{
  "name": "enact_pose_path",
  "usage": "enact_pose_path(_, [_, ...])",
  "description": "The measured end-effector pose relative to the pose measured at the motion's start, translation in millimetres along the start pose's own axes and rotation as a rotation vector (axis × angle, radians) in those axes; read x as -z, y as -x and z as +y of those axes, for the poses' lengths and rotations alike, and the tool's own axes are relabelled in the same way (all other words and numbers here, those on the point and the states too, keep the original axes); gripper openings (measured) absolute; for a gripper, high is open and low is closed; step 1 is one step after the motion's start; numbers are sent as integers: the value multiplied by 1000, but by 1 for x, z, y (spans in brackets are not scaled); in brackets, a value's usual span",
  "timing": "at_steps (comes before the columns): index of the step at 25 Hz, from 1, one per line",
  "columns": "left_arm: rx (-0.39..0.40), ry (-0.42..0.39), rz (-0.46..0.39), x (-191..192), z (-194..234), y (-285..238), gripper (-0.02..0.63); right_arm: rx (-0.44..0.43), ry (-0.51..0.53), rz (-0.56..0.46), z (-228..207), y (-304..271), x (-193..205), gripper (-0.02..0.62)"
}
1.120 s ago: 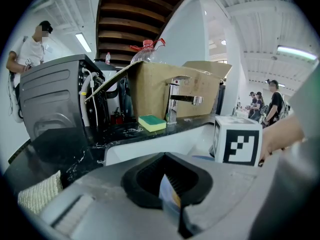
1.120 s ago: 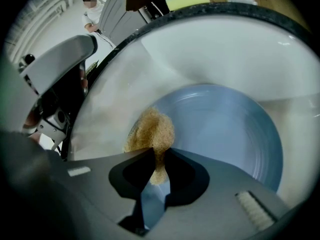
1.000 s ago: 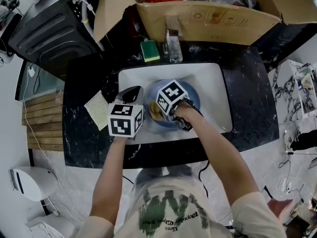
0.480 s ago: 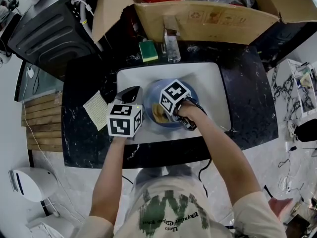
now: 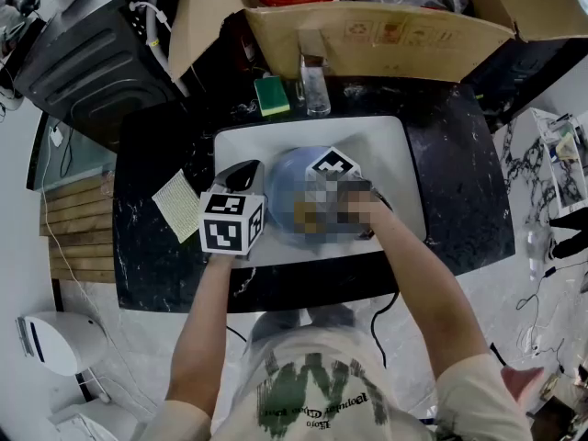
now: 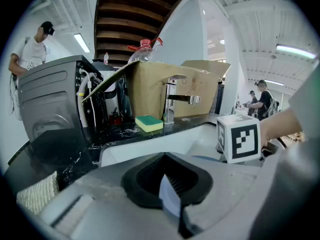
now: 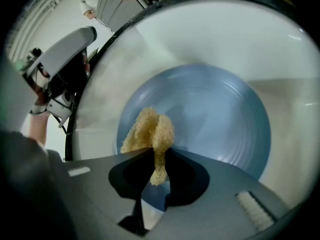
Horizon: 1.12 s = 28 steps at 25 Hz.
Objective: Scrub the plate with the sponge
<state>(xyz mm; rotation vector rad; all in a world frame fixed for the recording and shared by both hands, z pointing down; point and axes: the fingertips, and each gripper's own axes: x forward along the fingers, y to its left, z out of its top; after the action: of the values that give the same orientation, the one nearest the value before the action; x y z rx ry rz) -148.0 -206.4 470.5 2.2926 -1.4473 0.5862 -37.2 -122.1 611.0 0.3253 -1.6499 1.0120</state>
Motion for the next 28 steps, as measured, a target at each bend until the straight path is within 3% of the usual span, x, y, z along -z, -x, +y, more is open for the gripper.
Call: enact_pose_path(28, [-3, -3, 3, -3, -13, -8, 3, 146, 16, 23, -58, 29, 22, 63])
